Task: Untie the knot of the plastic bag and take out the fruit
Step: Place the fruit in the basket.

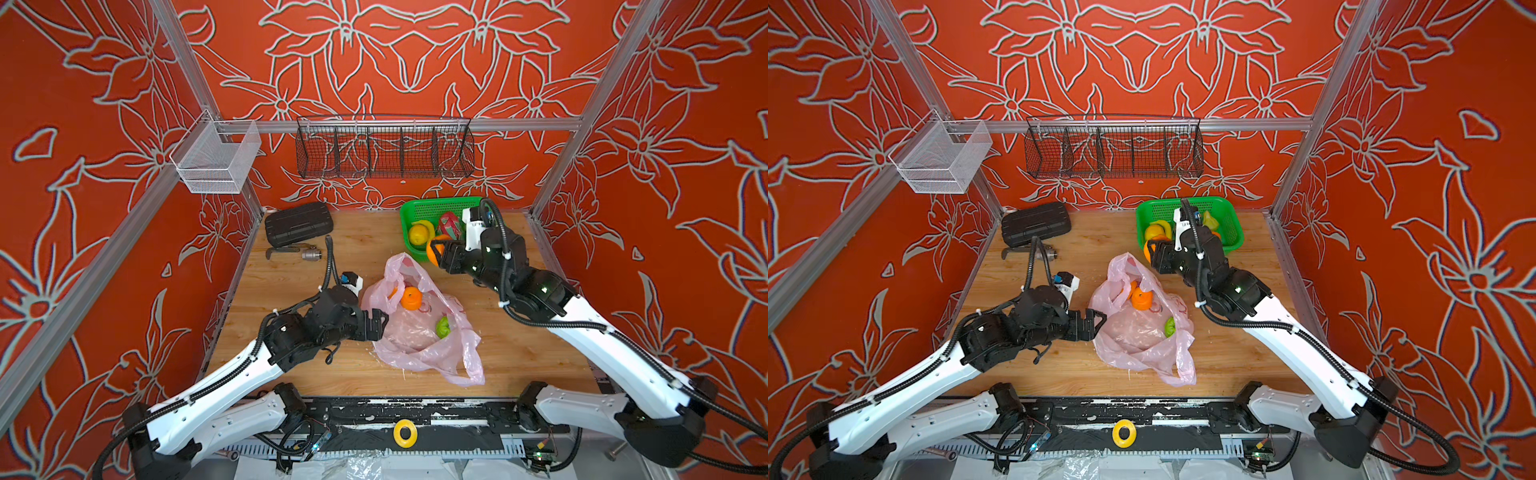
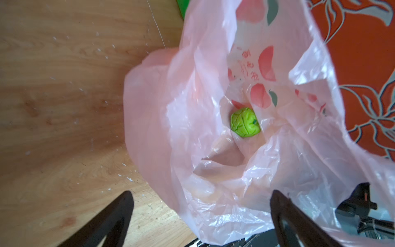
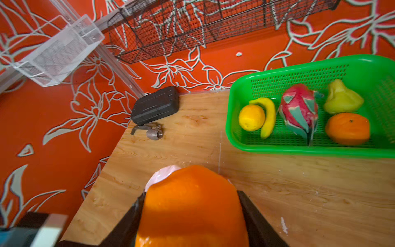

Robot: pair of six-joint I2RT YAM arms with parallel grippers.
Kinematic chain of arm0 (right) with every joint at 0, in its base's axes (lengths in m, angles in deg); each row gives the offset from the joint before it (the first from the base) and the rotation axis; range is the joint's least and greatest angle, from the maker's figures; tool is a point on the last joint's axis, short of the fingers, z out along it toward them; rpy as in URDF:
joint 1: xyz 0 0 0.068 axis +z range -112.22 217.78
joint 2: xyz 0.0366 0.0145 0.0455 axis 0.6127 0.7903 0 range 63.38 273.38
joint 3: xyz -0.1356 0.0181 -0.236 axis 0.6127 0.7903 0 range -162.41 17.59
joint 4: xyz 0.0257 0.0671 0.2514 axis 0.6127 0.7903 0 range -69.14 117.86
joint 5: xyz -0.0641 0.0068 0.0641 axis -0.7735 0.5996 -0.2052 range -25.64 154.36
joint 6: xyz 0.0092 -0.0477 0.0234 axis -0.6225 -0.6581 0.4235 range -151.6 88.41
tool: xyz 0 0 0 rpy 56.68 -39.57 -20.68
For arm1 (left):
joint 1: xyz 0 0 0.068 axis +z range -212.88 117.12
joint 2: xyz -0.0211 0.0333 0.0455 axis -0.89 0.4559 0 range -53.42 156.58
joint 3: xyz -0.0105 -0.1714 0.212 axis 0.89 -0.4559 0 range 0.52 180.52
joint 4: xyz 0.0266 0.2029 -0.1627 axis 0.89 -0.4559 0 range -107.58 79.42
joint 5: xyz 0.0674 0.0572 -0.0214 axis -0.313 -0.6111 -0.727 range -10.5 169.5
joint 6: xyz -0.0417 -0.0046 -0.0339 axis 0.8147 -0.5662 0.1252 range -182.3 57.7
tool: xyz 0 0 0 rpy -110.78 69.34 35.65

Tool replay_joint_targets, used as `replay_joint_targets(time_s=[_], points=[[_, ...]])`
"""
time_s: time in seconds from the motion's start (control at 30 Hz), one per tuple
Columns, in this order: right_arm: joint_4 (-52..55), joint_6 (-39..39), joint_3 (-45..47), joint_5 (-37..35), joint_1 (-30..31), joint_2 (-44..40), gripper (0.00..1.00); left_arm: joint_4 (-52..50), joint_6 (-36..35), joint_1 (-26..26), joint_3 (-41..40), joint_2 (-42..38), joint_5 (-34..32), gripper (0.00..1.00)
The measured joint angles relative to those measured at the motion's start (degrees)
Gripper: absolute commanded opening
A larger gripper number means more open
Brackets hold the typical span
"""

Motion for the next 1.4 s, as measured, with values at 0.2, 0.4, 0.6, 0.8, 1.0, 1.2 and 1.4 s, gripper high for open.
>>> replay_joint_targets(time_s=[0.2, 0.4, 0.6, 0.8, 1.0, 1.2, 1.4], points=[[-0.39, -2.4, -5.18, 4.55, -10.95, 8.0, 0.54, -0.33, -5.38, 4.2, 7.04, 2.45, 0.07, 0.98], [-1.57, -3.56, -10.88, 9.53, -20.63, 18.58, 0.54, 0.59, -10.56, 6.27, 14.67, 11.3, 1.81, 0.98], [-2.71, -3.69, -17.77, 15.13, -26.27, 32.5, 0.52, 0.94, -13.2, 8.31, 18.43, 16.85, 3.8, 0.98], [-4.2, -3.61, -25.46, 19.58, -26.53, 44.78, 0.51, 0.87, -13.42, 9.51, 18.99, 19.37, 5.42, 0.98], [-5.35, -2.4, -35.74, 22.27, -25.92, 56.33, 0.5, 0.94, -13.29, 9.77, 19.02, 20.61, 6.16, 0.98], [-4.76, -0.92, -45.86, 22.62, -24.52, 65.02, 0.51, 0.94, -13.29, 9.79, 19.19, 22.29, 6.73, 0.98], [-2.73, -0.33, -57.13, 22.62, -22.58, 73.57, 0.51, 0.98, -13.29, 10.12, 19.19, 22.51, 7.26, 0.98]])
